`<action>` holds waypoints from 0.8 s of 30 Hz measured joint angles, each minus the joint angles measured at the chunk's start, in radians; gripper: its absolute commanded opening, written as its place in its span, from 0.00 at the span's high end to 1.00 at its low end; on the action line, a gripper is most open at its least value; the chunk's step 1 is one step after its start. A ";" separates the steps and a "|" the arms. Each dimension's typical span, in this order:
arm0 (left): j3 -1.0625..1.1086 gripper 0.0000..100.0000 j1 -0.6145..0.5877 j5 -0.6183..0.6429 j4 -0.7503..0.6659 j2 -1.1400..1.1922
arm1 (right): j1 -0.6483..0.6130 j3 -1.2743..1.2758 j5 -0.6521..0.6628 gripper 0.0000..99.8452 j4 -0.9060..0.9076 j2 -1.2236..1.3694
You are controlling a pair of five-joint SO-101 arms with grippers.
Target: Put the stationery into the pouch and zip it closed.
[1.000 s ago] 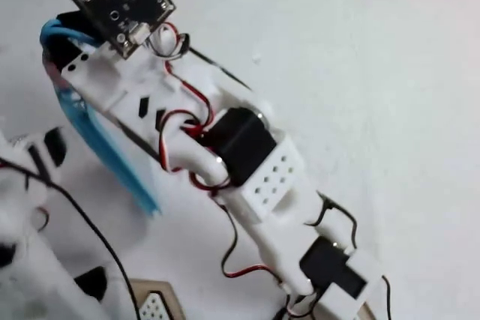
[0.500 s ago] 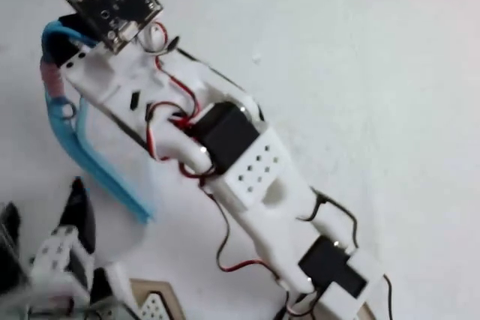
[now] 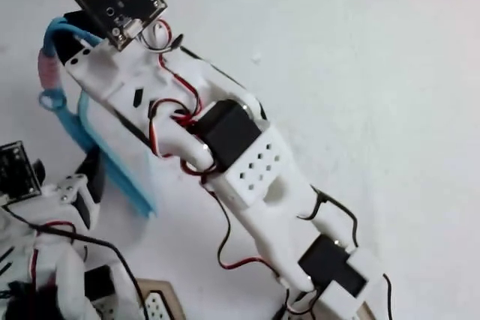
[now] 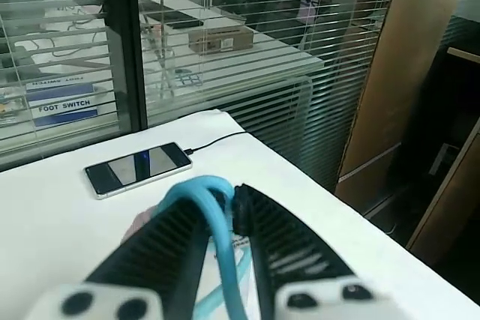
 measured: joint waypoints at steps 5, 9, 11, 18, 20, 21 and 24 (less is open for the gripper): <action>-0.003 0.70 0.063 0.101 -0.023 0.000 | 0.000 0.000 0.000 0.98 0.000 0.000; -0.083 0.70 0.112 0.137 0.006 0.000 | 0.000 0.000 0.000 0.98 0.000 0.000; -0.124 0.70 0.126 0.140 0.023 0.000 | 0.005 0.000 0.000 0.98 0.000 0.000; -0.272 0.70 0.184 0.140 0.137 0.000 | 0.008 0.000 0.000 0.98 0.000 0.000; -0.296 0.71 0.213 0.140 0.149 0.000 | 0.008 0.000 0.000 0.98 0.000 0.000; -0.296 0.71 0.224 0.140 0.149 0.000 | 0.008 0.000 0.000 0.98 -0.008 0.000; -0.275 0.72 0.232 0.094 0.141 0.000 | 0.008 0.000 0.000 0.98 -0.031 0.000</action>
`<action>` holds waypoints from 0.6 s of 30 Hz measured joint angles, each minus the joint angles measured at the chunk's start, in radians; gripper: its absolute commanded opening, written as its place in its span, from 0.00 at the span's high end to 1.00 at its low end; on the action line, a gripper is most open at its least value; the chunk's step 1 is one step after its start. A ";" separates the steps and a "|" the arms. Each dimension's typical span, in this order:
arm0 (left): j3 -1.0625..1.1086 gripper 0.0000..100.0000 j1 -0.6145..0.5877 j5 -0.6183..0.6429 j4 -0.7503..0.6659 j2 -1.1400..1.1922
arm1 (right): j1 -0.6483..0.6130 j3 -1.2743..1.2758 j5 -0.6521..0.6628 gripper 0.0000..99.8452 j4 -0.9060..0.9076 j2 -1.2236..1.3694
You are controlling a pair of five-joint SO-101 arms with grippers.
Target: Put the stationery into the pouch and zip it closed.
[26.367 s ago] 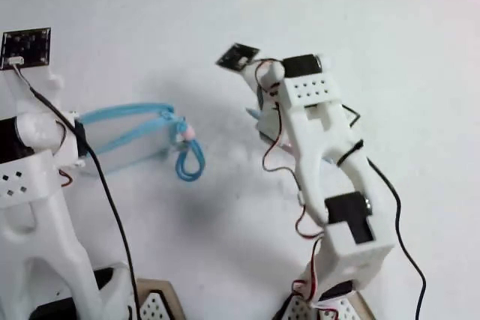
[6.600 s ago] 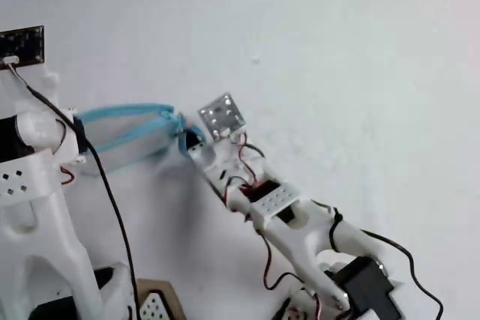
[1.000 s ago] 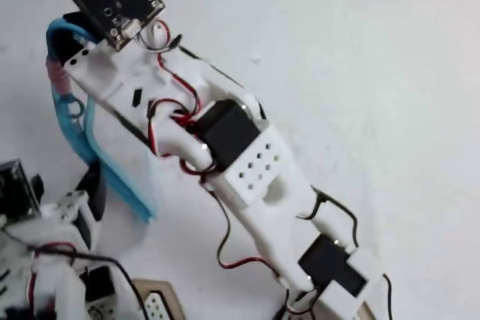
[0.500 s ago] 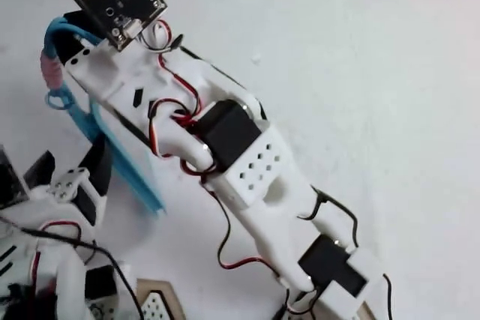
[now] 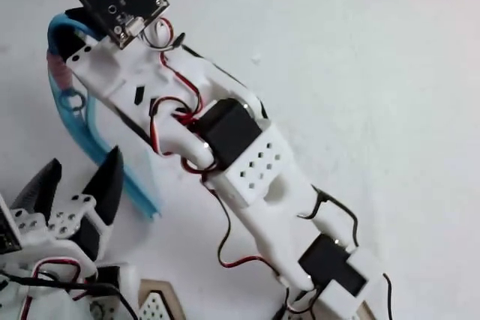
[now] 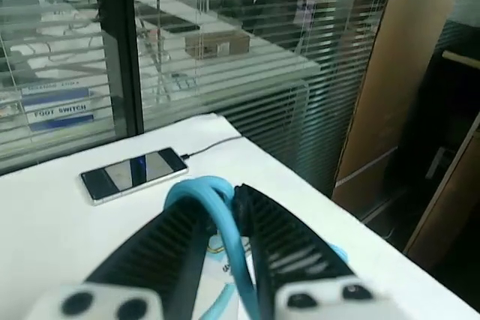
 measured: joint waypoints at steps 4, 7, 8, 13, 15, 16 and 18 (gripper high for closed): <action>0.084 0.72 -0.040 -0.032 -0.040 0.002 | 0.000 0.000 0.000 0.98 -0.006 0.000; 0.160 0.72 -0.061 -0.035 -0.110 0.002 | 0.000 0.000 0.000 0.98 -0.006 0.000; 0.180 0.73 -0.063 -0.029 -0.133 0.002 | 0.000 0.000 0.000 0.98 -0.006 0.000; 0.212 0.81 -0.048 0.003 -0.193 0.002 | 0.000 0.000 0.000 0.98 -0.006 0.000; 0.212 0.85 -0.023 -0.017 -0.201 0.002 | 0.000 0.000 0.000 0.98 -0.006 0.000; 0.216 0.86 -0.011 -0.034 -0.206 0.002 | 0.000 0.000 0.000 0.98 -0.006 0.000; 0.218 0.89 0.005 -0.055 -0.218 0.002 | 0.000 0.000 0.000 0.98 -0.006 0.000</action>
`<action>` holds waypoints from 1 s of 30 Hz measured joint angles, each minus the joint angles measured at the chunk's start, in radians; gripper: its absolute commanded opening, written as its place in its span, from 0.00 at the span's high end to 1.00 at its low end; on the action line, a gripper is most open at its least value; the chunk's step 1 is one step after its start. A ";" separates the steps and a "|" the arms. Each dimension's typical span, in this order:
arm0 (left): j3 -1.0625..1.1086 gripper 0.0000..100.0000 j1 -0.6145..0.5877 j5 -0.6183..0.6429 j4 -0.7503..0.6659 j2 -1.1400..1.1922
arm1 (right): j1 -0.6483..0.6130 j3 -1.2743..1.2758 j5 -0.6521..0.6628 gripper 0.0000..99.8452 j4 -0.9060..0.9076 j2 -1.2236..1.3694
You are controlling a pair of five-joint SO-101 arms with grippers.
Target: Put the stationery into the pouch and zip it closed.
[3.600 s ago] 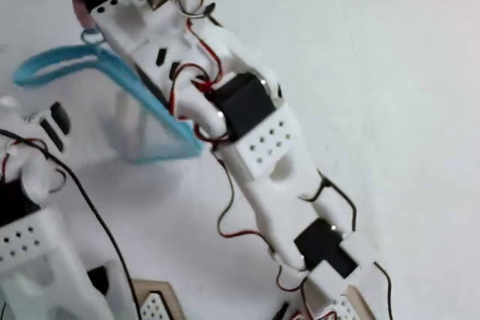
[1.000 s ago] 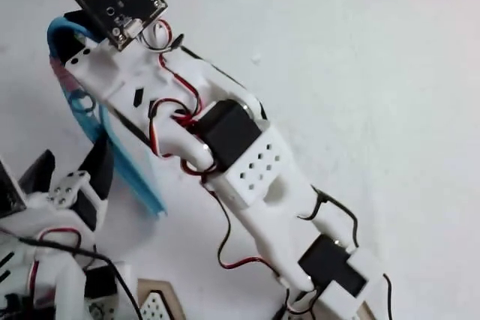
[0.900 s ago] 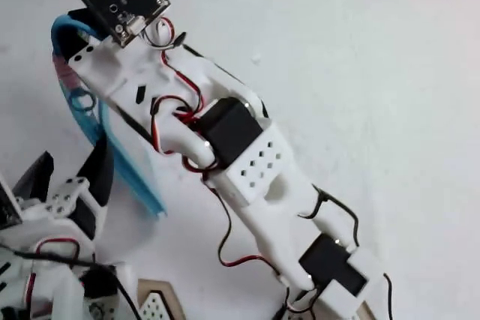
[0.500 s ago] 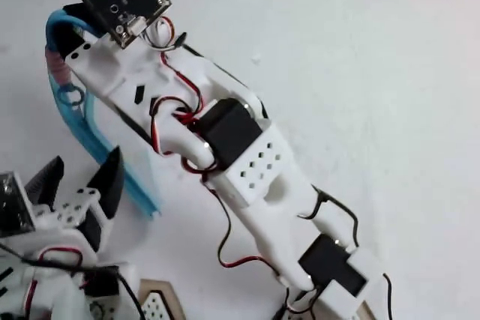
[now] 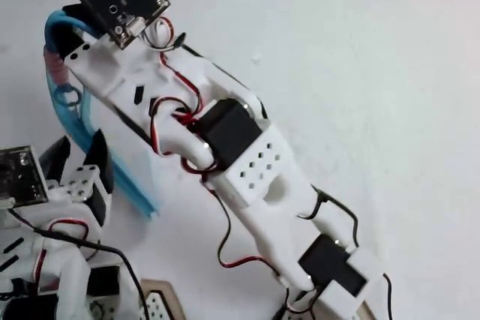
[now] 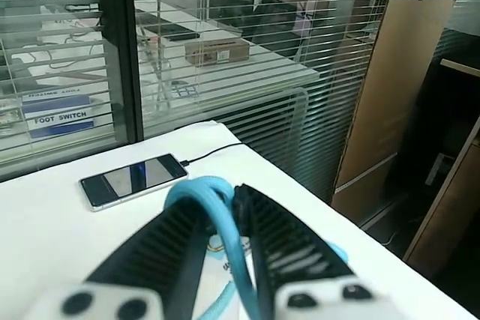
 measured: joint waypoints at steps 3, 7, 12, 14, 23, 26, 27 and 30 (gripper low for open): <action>0.000 0.92 0.008 -0.011 -0.011 0.000 | 0.006 0.000 0.000 0.98 0.000 0.000; 0.000 0.96 0.009 -0.034 -0.017 0.018 | 0.018 0.000 0.000 0.98 0.000 0.000; 0.000 0.98 0.011 -0.068 -0.020 0.021 | 0.035 0.000 0.000 0.98 0.000 0.002; 0.000 0.98 0.011 -0.068 -0.020 0.021 | 0.040 0.000 0.000 0.98 0.000 0.002; -0.196 0.97 0.012 -0.034 0.110 0.075 | 0.044 0.000 0.000 0.98 0.000 0.002; -0.299 0.92 0.011 0.002 0.169 0.155 | 0.044 0.000 0.000 0.98 0.000 0.002; -0.334 0.88 0.011 0.018 0.184 0.183 | 0.044 0.000 0.000 0.98 0.000 0.002; -0.437 0.80 0.011 0.080 0.244 0.250 | 0.044 0.000 0.000 0.98 0.000 0.002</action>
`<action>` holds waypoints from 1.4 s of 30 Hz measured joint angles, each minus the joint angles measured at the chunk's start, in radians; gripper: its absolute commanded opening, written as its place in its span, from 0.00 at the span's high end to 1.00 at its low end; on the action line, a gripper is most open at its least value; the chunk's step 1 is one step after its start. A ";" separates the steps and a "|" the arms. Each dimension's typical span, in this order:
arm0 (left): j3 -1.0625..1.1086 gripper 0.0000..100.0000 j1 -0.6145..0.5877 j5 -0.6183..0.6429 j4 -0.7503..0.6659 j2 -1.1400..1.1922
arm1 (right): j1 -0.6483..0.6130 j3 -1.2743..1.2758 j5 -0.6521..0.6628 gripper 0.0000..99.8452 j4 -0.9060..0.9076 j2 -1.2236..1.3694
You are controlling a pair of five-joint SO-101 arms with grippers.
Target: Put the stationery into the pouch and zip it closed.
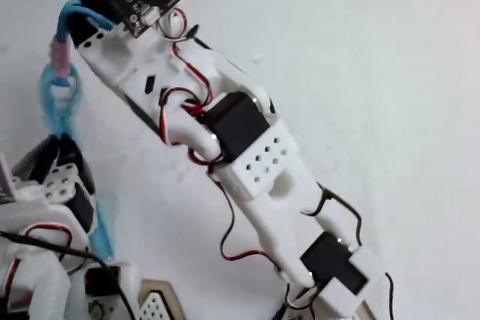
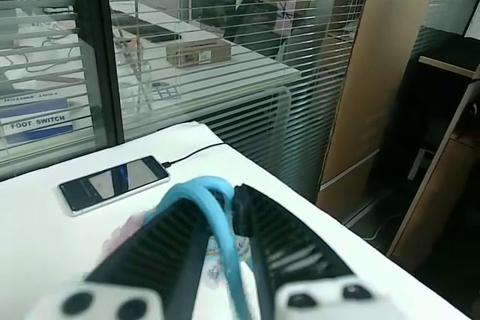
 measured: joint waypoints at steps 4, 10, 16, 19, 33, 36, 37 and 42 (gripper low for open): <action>-0.121 0.78 -0.002 0.026 0.103 0.041 | 0.006 0.000 0.000 0.98 0.000 -0.002; -0.259 0.78 -0.083 -0.077 0.186 0.043 | 0.006 0.000 0.000 0.98 0.000 0.000; -0.238 0.74 -0.117 -0.114 0.189 0.043 | 0.006 0.000 0.000 0.98 -0.029 0.000; -0.164 0.73 -0.058 -0.055 0.189 0.043 | 0.006 0.000 0.000 0.98 -0.035 0.000; 0.163 0.74 -0.009 0.054 -0.006 0.051 | -0.002 0.000 0.000 0.98 -0.092 0.000; 0.163 0.74 -0.017 0.011 -0.023 0.052 | 0.006 0.000 0.000 0.98 -0.092 0.002; 0.163 0.74 -0.037 -0.002 -0.032 0.054 | 0.012 0.002 0.000 0.98 -0.092 -0.005; 0.144 0.74 -0.158 -0.094 -0.120 0.055 | 0.025 0.002 0.000 0.98 -0.126 -0.066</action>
